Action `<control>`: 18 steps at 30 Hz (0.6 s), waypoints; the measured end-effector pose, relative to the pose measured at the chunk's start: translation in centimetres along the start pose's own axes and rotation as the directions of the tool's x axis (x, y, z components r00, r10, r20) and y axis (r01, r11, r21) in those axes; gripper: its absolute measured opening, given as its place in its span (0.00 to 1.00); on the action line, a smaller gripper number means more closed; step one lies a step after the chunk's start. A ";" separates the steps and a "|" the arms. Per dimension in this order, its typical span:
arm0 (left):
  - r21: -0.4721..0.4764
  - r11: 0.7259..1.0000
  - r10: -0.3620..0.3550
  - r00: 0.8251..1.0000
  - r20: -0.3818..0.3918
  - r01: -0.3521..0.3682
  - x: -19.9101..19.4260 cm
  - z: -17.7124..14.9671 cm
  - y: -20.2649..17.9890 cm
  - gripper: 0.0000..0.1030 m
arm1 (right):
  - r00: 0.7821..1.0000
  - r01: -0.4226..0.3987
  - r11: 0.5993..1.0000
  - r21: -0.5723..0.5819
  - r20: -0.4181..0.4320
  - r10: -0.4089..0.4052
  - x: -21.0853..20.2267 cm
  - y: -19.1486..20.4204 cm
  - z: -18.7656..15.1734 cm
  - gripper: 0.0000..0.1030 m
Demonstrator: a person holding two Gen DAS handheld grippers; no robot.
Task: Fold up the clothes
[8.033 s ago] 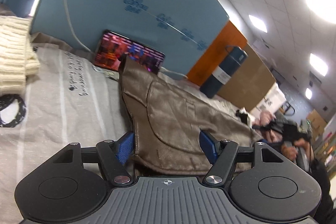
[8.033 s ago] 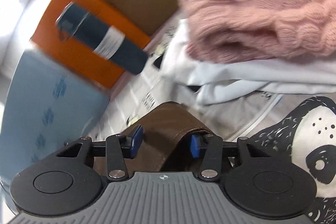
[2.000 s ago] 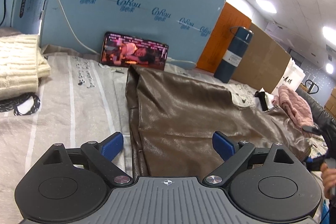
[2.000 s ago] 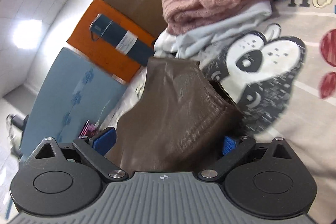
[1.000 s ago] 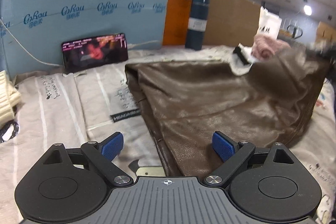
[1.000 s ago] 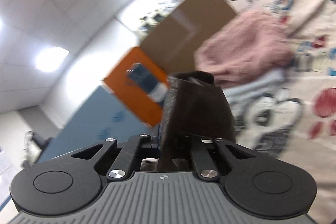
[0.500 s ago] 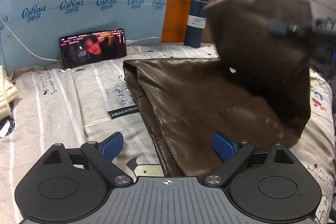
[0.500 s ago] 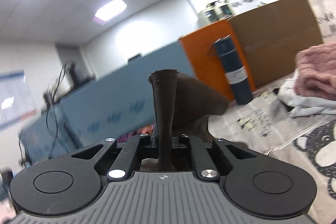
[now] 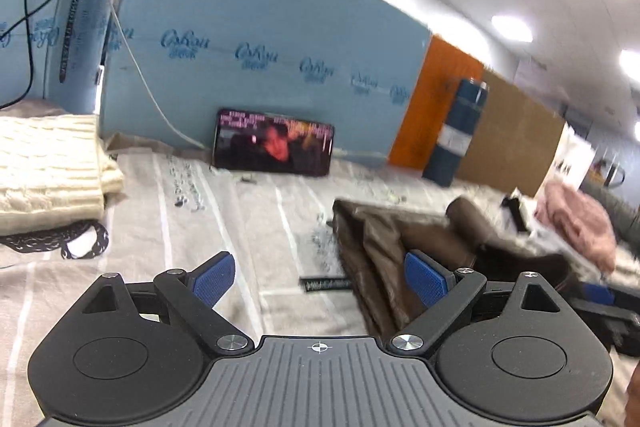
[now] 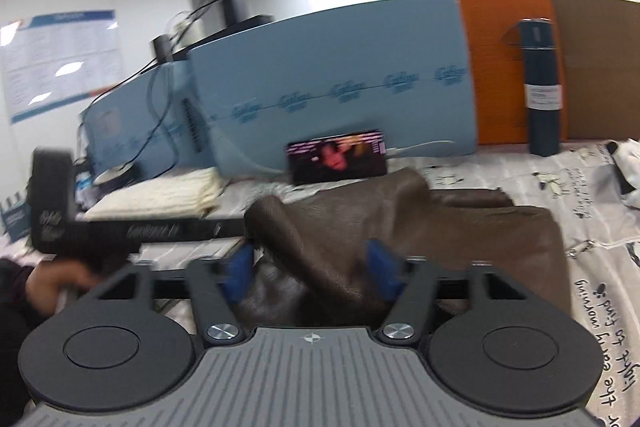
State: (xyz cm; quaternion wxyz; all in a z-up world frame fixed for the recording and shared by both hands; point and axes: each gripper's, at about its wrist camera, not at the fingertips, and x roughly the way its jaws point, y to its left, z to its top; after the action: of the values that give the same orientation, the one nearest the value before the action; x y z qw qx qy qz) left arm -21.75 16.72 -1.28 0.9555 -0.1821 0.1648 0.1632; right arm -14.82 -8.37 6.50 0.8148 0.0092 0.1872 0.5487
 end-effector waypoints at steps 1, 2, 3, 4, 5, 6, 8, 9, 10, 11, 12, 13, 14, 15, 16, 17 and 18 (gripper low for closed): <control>0.006 1.000 -0.024 1.000 0.016 0.024 -0.2 0.0 -0.1 0.91 | 1.000 -0.011 1.000 -0.008 0.001 0.011 -0.2 0.2 -0.1 0.81; 0.013 0.999 -0.048 0.998 0.032 0.047 -0.4 0.0 -0.3 0.92 | 1.000 -0.021 1.000 -0.011 0.003 0.021 -0.4 0.3 -0.3 0.82; 0.020 0.997 -0.072 0.996 0.047 0.071 -0.6 0.1 -0.4 0.92 | 0.999 -0.035 0.999 -0.008 0.004 0.036 -0.6 0.2 -0.4 0.83; 0.043 0.996 -0.086 0.995 0.057 0.083 -0.8 0.0 -0.8 0.92 | 0.998 -0.055 0.998 0.000 0.000 0.055 -0.8 0.1 -0.6 0.86; 0.067 0.993 -0.100 0.993 0.067 0.096 -1.0 -0.1 -1.1 0.93 | 0.997 -0.075 0.997 0.010 -0.013 0.075 -0.7 0.0 -0.8 0.88; 0.091 0.990 -0.115 0.990 0.076 0.108 -1.2 -0.2 -1.5 0.94 | 0.995 -0.092 0.995 0.021 -0.035 0.093 -0.5 -0.1 -1.0 0.89; 0.132 0.983 -0.137 0.987 0.084 0.125 -1.4 -0.4 -2.2 0.94 | 0.988 -0.117 0.992 0.056 -0.096 0.122 0.2 -0.3 -1.5 0.89; 0.148 0.980 -0.147 0.985 0.086 0.133 -1.4 -0.5 -2.5 0.94 | 0.984 -0.131 0.989 0.074 -0.116 0.139 0.4 -0.4 -1.8 0.89; 0.163 0.976 -0.157 0.984 0.087 0.142 -1.5 -0.5 -2.8 0.94 | 0.979 -0.146 0.985 0.092 -0.131 0.157 0.6 -0.6 -2.1 0.89; 0.177 0.973 -0.164 0.982 0.088 0.147 -1.4 -0.6 -3.2 0.95 | 0.976 -0.156 0.983 0.092 -0.138 0.168 0.6 -0.5 -2.3 0.90; 0.190 0.969 -0.175 0.981 0.085 0.156 -1.4 -0.6 -3.6 0.96 | 0.974 -0.164 0.983 0.085 -0.143 0.175 0.6 -0.3 -2.4 0.91; 0.203 0.965 -0.185 0.979 0.081 0.165 -1.4 -0.7 -4.0 0.96 | 0.972 -0.174 0.982 0.075 -0.146 0.183 0.5 -0.2 -2.5 0.92; 0.218 0.959 -0.200 0.977 0.075 0.180 -1.5 -0.8 -4.5 0.97 | 0.969 -0.188 0.980 0.068 -0.149 0.196 0.5 0.0 -2.5 0.94; 0.239 0.953 -0.209 0.976 0.064 0.188 -1.4 -0.9 -4.9 0.97 | 0.965 -0.204 0.977 0.064 -0.154 0.212 0.4 0.1 -2.5 0.95; 0.260 0.946 -0.217 0.975 0.052 0.196 -1.4 -1.1 -5.3 0.97 | 0.961 -0.219 0.974 0.059 -0.158 0.226 0.3 0.2 -2.5 0.96; 0.280 0.942 -0.203 0.978 0.039 0.184 -1.2 -1.3 -5.8 0.97 | 0.959 -0.228 0.972 0.052 -0.161 0.234 0.2 0.4 -2.5 0.96; 0.295 0.943 -0.173 0.985 0.027 0.157 -0.9 -1.3 -6.1 0.97 | 0.957 -0.236 0.971 0.044 -0.165 0.240 0.1 0.6 -2.4 0.96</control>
State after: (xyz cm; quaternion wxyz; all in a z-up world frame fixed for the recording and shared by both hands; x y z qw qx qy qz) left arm -20.61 10.57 -0.33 0.9862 -0.0482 0.1463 0.0613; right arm -16.07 -8.48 4.32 0.7240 -0.0053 0.2597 0.6391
